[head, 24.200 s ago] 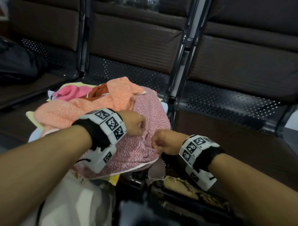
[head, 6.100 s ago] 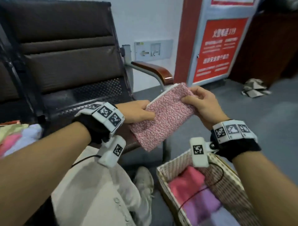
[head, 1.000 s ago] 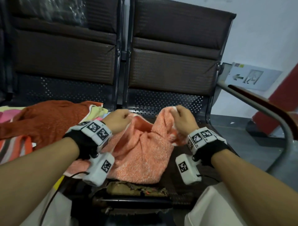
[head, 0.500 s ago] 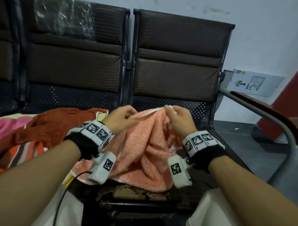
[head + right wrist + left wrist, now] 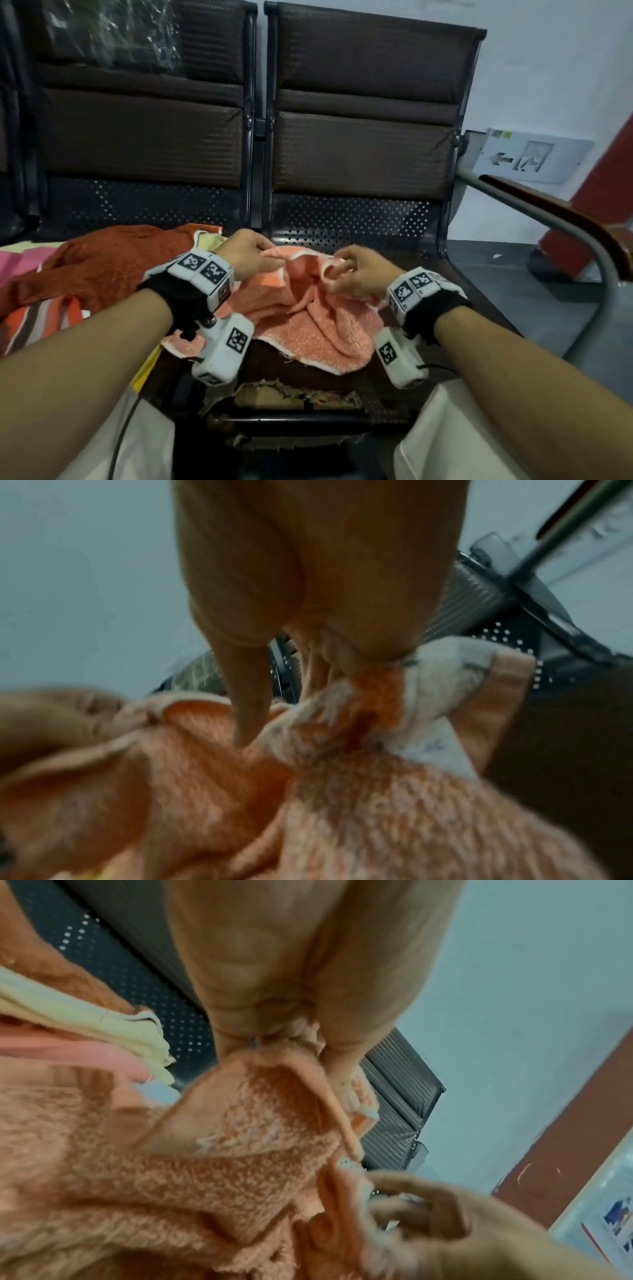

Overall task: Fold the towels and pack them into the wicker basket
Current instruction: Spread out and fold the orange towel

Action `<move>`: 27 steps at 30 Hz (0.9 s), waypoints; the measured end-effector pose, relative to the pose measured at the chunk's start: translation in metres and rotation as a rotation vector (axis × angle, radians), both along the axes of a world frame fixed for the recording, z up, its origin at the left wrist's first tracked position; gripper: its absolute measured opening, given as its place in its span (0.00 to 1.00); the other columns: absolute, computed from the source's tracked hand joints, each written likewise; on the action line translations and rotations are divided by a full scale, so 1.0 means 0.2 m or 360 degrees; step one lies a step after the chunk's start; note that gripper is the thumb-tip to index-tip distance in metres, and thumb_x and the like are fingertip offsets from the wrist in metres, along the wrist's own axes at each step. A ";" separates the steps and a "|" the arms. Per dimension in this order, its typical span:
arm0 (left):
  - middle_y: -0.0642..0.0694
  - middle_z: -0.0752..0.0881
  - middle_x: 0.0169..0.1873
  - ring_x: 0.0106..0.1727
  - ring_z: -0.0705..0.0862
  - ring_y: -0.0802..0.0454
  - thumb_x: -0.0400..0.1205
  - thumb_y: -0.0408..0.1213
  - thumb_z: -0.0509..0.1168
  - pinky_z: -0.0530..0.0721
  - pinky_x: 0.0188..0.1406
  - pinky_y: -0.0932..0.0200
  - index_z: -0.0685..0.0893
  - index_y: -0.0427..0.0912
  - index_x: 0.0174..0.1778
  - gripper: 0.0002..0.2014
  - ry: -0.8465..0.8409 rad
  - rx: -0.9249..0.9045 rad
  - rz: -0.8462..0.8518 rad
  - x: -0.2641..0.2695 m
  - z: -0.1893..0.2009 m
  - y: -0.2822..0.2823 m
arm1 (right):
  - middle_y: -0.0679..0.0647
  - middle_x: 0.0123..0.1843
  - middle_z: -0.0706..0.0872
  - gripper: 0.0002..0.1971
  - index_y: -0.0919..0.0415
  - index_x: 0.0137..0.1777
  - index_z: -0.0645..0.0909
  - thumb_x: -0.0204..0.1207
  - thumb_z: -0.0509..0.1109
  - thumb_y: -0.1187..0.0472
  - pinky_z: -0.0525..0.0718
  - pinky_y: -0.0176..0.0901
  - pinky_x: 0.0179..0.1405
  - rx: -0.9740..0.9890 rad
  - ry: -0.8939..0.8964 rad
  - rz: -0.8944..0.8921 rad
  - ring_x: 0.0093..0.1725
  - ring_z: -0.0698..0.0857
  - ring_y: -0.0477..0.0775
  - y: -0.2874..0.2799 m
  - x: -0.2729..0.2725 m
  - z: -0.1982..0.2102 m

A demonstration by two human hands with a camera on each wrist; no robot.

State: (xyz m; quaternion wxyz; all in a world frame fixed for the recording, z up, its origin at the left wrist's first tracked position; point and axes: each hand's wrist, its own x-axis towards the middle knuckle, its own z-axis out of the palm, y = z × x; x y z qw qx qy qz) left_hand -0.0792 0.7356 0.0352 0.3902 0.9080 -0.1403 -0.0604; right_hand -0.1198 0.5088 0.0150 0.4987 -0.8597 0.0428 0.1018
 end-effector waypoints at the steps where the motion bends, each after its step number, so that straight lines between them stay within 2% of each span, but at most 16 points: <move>1: 0.44 0.88 0.34 0.38 0.85 0.49 0.77 0.42 0.72 0.84 0.43 0.52 0.85 0.47 0.35 0.07 0.0021 0.0000 -0.0002 0.00 0.00 -0.01 | 0.55 0.57 0.86 0.32 0.63 0.69 0.72 0.66 0.80 0.71 0.78 0.32 0.21 -0.0181 0.0079 0.0106 0.35 0.85 0.47 -0.01 -0.01 -0.02; 3: 0.46 0.83 0.28 0.33 0.81 0.50 0.82 0.46 0.64 0.79 0.38 0.55 0.83 0.44 0.32 0.15 0.0103 -0.0022 0.0042 -0.01 0.01 -0.03 | 0.50 0.56 0.86 0.30 0.59 0.64 0.75 0.63 0.83 0.65 0.75 0.29 0.18 -0.0485 0.0089 0.0177 0.38 0.83 0.44 -0.04 0.00 -0.03; 4: 0.45 0.83 0.28 0.35 0.82 0.48 0.84 0.47 0.61 0.79 0.39 0.55 0.83 0.42 0.33 0.17 0.0153 -0.0065 0.0079 -0.01 0.02 -0.05 | 0.48 0.54 0.86 0.29 0.56 0.61 0.76 0.60 0.84 0.62 0.76 0.29 0.20 -0.0642 0.0045 0.0154 0.40 0.83 0.44 -0.05 0.01 -0.03; 5: 0.42 0.86 0.32 0.39 0.84 0.44 0.85 0.48 0.58 0.82 0.43 0.53 0.85 0.39 0.37 0.19 0.0186 -0.0121 0.0110 -0.01 0.03 -0.06 | 0.47 0.52 0.86 0.29 0.54 0.57 0.77 0.57 0.86 0.59 0.77 0.32 0.24 -0.0804 0.0021 0.0112 0.42 0.83 0.45 -0.07 0.01 -0.02; 7: 0.34 0.88 0.45 0.50 0.86 0.38 0.85 0.50 0.57 0.83 0.58 0.45 0.86 0.31 0.48 0.24 0.0210 -0.0263 0.0176 -0.01 0.04 -0.08 | 0.47 0.50 0.85 0.28 0.50 0.53 0.80 0.53 0.86 0.53 0.83 0.40 0.37 -0.1158 0.0122 0.0129 0.46 0.83 0.48 -0.11 0.00 0.00; 9: 0.34 0.88 0.49 0.53 0.86 0.38 0.82 0.52 0.61 0.82 0.62 0.43 0.86 0.31 0.52 0.24 0.0237 -0.0347 0.0184 -0.03 0.06 -0.08 | 0.50 0.50 0.86 0.27 0.52 0.54 0.82 0.54 0.83 0.48 0.86 0.48 0.47 -0.1443 0.0293 0.0253 0.47 0.85 0.52 -0.14 -0.02 -0.01; 11: 0.39 0.89 0.45 0.48 0.87 0.42 0.76 0.48 0.70 0.85 0.55 0.46 0.86 0.35 0.47 0.17 0.0242 -0.0281 0.0111 -0.05 0.08 -0.08 | 0.53 0.45 0.88 0.22 0.56 0.47 0.84 0.58 0.76 0.42 0.86 0.49 0.44 -0.1530 0.0279 0.0200 0.42 0.86 0.55 -0.16 -0.04 -0.02; 13: 0.40 0.86 0.41 0.45 0.86 0.42 0.72 0.38 0.72 0.85 0.50 0.44 0.80 0.36 0.47 0.13 0.0229 -0.0113 0.0103 -0.07 0.09 -0.09 | 0.55 0.40 0.88 0.16 0.59 0.39 0.83 0.65 0.71 0.44 0.80 0.43 0.33 -0.1486 0.0170 0.0038 0.37 0.85 0.55 -0.17 -0.04 0.00; 16: 0.34 0.81 0.51 0.54 0.84 0.38 0.73 0.32 0.67 0.84 0.53 0.42 0.68 0.30 0.64 0.25 0.0319 -0.0104 0.0229 -0.09 0.10 -0.09 | 0.55 0.40 0.85 0.09 0.61 0.42 0.84 0.73 0.72 0.54 0.73 0.40 0.30 -0.1279 -0.0004 -0.0138 0.37 0.83 0.54 -0.15 -0.03 0.04; 17: 0.33 0.80 0.52 0.54 0.83 0.37 0.74 0.31 0.65 0.85 0.50 0.43 0.67 0.27 0.67 0.27 0.0356 -0.0175 0.0253 -0.09 0.11 -0.09 | 0.54 0.39 0.84 0.08 0.61 0.43 0.84 0.74 0.71 0.55 0.72 0.40 0.30 -0.1185 -0.0098 -0.0186 0.37 0.81 0.53 -0.13 -0.03 0.06; 18: 0.33 0.79 0.50 0.50 0.83 0.40 0.74 0.31 0.63 0.85 0.44 0.47 0.69 0.24 0.66 0.25 0.0386 -0.0251 0.0238 -0.10 0.12 -0.10 | 0.54 0.39 0.83 0.07 0.60 0.43 0.84 0.75 0.71 0.56 0.72 0.39 0.30 -0.1074 -0.0220 -0.0232 0.38 0.80 0.53 -0.11 -0.03 0.08; 19: 0.34 0.78 0.45 0.44 0.80 0.43 0.74 0.29 0.61 0.80 0.37 0.52 0.73 0.22 0.63 0.22 0.0396 -0.0323 0.0199 -0.11 0.13 -0.10 | 0.53 0.39 0.83 0.06 0.59 0.42 0.83 0.76 0.70 0.57 0.73 0.38 0.31 -0.0924 -0.0373 -0.0281 0.39 0.81 0.52 -0.09 -0.03 0.11; 21: 0.35 0.77 0.40 0.40 0.76 0.44 0.75 0.26 0.57 0.74 0.38 0.53 0.81 0.24 0.52 0.13 0.0392 -0.0472 0.0129 -0.13 0.17 -0.12 | 0.51 0.42 0.86 0.05 0.60 0.48 0.85 0.76 0.72 0.60 0.79 0.38 0.41 -0.0464 -0.0760 -0.0406 0.45 0.83 0.51 -0.02 -0.04 0.17; 23: 0.34 0.81 0.39 0.41 0.80 0.44 0.77 0.26 0.57 0.78 0.40 0.53 0.84 0.26 0.47 0.11 0.0405 -0.0708 0.0137 -0.14 0.19 -0.14 | 0.52 0.47 0.88 0.11 0.63 0.55 0.85 0.74 0.73 0.61 0.83 0.41 0.50 0.0034 -0.1044 -0.0559 0.48 0.86 0.49 0.04 -0.04 0.25; 25: 0.38 0.83 0.35 0.37 0.82 0.46 0.79 0.27 0.60 0.80 0.37 0.57 0.85 0.30 0.43 0.08 0.0444 -0.1010 0.0212 -0.15 0.21 -0.16 | 0.50 0.50 0.88 0.15 0.62 0.60 0.82 0.74 0.74 0.62 0.85 0.38 0.48 0.0442 -0.1104 -0.0627 0.48 0.87 0.44 0.09 -0.04 0.31; 27: 0.39 0.82 0.34 0.37 0.82 0.46 0.78 0.27 0.62 0.81 0.41 0.53 0.85 0.33 0.40 0.06 0.0457 -0.1275 0.0301 -0.17 0.24 -0.19 | 0.49 0.53 0.85 0.19 0.57 0.63 0.77 0.73 0.74 0.65 0.86 0.37 0.46 0.0742 -0.1000 -0.0601 0.48 0.88 0.41 0.12 -0.05 0.32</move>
